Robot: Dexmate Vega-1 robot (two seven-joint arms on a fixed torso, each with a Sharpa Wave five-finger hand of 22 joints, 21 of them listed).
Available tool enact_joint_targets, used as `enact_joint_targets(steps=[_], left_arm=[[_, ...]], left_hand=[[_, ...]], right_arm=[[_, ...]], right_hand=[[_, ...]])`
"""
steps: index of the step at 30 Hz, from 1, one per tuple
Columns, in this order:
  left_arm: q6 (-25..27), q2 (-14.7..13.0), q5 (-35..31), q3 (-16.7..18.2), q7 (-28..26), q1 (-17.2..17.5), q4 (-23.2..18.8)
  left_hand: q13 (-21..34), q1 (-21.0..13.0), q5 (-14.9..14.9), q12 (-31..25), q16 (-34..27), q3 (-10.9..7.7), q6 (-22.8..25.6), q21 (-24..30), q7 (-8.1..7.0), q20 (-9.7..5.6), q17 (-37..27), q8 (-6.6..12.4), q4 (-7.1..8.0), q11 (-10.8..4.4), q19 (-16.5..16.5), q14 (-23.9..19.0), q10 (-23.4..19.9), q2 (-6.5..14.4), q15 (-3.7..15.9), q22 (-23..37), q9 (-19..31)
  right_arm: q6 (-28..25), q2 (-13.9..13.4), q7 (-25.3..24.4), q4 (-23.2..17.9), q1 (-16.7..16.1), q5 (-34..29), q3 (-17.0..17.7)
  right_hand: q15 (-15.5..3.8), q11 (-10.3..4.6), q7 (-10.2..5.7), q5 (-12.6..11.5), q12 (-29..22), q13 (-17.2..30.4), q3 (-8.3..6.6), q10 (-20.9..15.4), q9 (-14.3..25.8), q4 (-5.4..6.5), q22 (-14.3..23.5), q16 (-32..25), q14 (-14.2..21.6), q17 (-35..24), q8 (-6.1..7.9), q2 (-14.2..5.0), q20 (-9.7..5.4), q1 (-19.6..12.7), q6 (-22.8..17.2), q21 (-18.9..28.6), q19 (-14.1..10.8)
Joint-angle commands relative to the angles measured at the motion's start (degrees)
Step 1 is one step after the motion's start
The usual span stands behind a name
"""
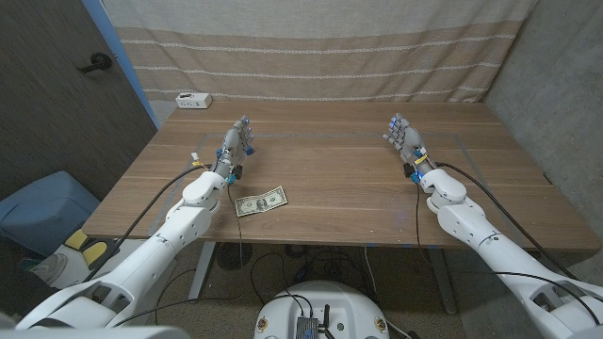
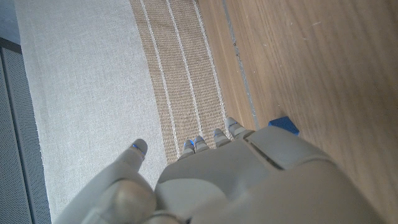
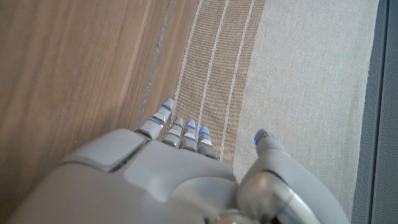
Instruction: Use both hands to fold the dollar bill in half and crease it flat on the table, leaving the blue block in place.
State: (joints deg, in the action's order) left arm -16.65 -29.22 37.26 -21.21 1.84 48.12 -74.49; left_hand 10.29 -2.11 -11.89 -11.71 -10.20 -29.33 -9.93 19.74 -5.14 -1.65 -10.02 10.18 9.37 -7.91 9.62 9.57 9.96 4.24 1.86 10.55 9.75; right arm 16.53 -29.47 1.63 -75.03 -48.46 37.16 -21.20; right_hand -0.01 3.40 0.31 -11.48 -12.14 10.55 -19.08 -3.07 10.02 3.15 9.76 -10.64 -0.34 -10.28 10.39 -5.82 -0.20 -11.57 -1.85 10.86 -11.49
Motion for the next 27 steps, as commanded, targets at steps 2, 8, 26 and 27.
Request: enact_joint_targets(steps=[2,8,26,27], left_arm=[[0.1,-0.2,-0.1,-0.1,-0.1,0.3,-0.3],[0.3,-0.6,-0.6,-0.1,-0.7,0.5,-0.8],[0.6,-1.4,-1.1,0.0,-1.5,1.4,-1.9],[0.6,-1.4,-1.1,0.0,-1.4,1.4,-2.0]], left_hand=[[0.1,0.1,-0.3,-0.3,-0.4,-0.39,-8.6,0.4,-0.35,0.05,-0.1,0.29,-0.10,-0.51,0.7,8.2,8.7,4.4,2.52,0.2,0.1],[0.1,0.0,-0.3,-0.4,-0.5,-0.37,-7.9,0.3,-0.51,0.21,-0.1,0.50,-0.27,-0.63,0.6,7.7,8.1,4.1,2.22,0.2,0.1],[0.2,-0.3,-0.2,-1.0,-0.8,-0.42,-4.5,0.3,-0.26,0.96,0.0,1.21,-0.80,0.65,-0.9,5.6,5.2,3.5,1.09,0.1,0.2],[0.2,-0.3,-0.2,-1.1,-0.8,-0.42,-4.2,0.3,-0.27,1.01,0.0,1.29,-0.82,0.69,-1.0,5.5,5.1,3.5,1.02,0.1,0.2]], right_arm=[[-1.0,-0.7,-1.4,-1.4,-0.3,-1.6,-0.7],[-2.9,-1.9,-4.5,-3.9,-0.4,-4.8,-1.6],[-8.4,-4.9,-9.9,-10.3,0.3,-13.7,-4.7],[-8.6,-5.0,-10.1,-10.7,0.3,-14.1,-4.8]], right_hand=[[0.72,0.92,-0.08,-0.3,-0.3,0.2,-1.47,-0.9,0.2,-1.30,0.1,-0.5,0.1,0.0,0.44,-1.16,0.20,-2.3,-0.5,0.4,-0.8],[2.30,1.82,-0.22,0.5,-0.5,0.2,-3.73,-3.2,0.2,-4.47,0.1,-0.9,2.3,0.0,0.97,-2.68,1.26,-6.3,-2.7,0.6,-1.7],[3.12,2.48,-0.25,0.8,-1.0,0.4,-5.48,-7.0,0.3,-5.68,0.2,-2.3,6.3,-0.7,1.74,-4.65,1.52,-8.8,-7.2,1.2,-3.9],[3.10,2.59,-0.08,0.8,-1.0,0.4,-5.57,-7.3,0.3,-5.72,0.2,-2.3,6.5,-0.7,1.81,-4.67,1.57,-8.9,-7.5,1.1,-3.9]])
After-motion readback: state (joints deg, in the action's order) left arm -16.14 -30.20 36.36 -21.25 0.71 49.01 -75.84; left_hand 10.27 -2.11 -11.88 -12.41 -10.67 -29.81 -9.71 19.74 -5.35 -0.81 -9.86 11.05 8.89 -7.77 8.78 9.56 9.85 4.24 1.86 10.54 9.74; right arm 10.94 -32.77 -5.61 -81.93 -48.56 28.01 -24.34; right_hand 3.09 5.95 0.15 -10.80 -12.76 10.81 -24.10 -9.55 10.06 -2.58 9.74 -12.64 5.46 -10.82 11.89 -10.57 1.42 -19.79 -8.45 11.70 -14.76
